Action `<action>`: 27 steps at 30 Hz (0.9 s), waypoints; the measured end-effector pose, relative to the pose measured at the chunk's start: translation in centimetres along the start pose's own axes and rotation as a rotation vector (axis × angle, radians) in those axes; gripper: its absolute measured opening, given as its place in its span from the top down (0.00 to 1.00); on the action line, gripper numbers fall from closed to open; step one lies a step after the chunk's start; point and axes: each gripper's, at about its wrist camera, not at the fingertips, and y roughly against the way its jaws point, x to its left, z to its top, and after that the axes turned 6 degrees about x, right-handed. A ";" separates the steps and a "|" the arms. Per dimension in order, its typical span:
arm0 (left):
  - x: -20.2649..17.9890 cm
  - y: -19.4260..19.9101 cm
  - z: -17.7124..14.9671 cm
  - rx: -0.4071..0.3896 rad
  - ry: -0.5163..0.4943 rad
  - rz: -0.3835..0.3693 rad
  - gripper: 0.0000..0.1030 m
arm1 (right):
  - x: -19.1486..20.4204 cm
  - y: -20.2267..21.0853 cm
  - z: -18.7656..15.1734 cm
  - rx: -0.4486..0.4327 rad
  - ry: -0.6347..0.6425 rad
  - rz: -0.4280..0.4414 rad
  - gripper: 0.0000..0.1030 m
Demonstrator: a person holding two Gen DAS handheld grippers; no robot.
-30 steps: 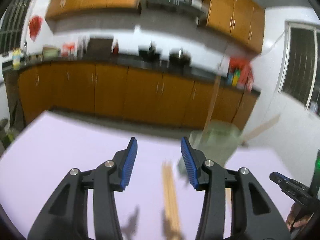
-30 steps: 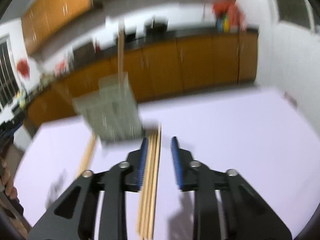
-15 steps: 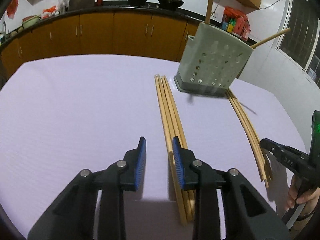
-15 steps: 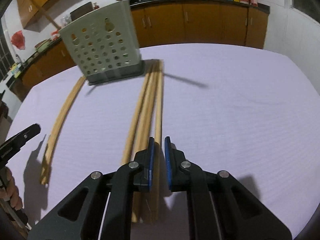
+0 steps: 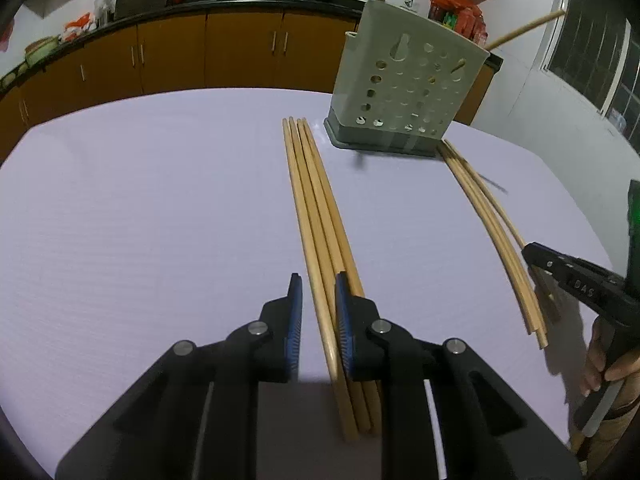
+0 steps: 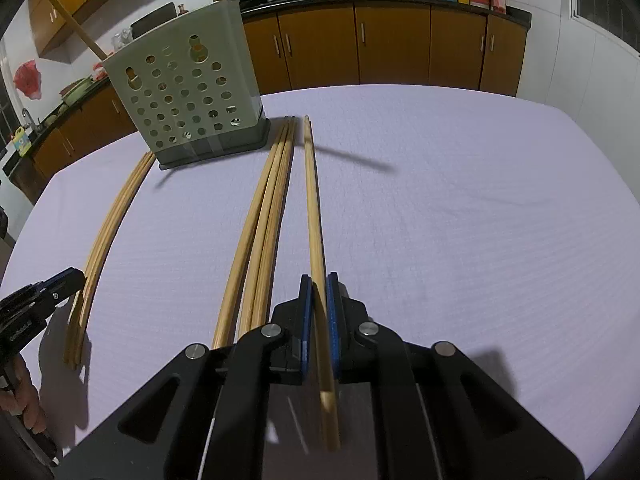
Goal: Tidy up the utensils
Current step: 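Close the right gripper on a loose chopstick while the left gripper grasps another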
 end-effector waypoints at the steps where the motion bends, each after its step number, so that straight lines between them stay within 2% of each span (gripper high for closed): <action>1: -0.1 0.0 0.0 -0.001 -0.006 0.009 0.82 | -0.1 0.1 0.0 0.000 0.002 -0.001 0.92; 4: 0.3 0.1 0.1 -0.002 0.006 0.024 0.84 | 0.0 0.2 -0.2 -0.004 0.015 -0.010 0.92; 6: 0.8 0.1 0.0 0.002 0.021 0.009 0.84 | 0.0 0.2 -0.3 -0.006 0.015 -0.010 0.91; 13: -0.8 -0.7 0.1 0.005 -0.034 0.060 0.85 | 0.2 0.1 -0.3 -0.007 0.023 -0.010 0.91; 15: -0.8 -0.9 0.3 0.005 -0.029 0.076 0.91 | 0.5 0.1 -0.4 -0.011 0.031 -0.016 0.91; 21: 2.3 -0.7 0.9 -0.005 0.052 0.116 0.93 | -0.5 0.1 -0.2 -0.032 0.014 -0.054 0.92; 27: 4.1 -0.2 0.6 -0.011 0.091 0.100 0.92 | -1.4 0.0 0.0 -0.034 -0.008 -0.055 0.92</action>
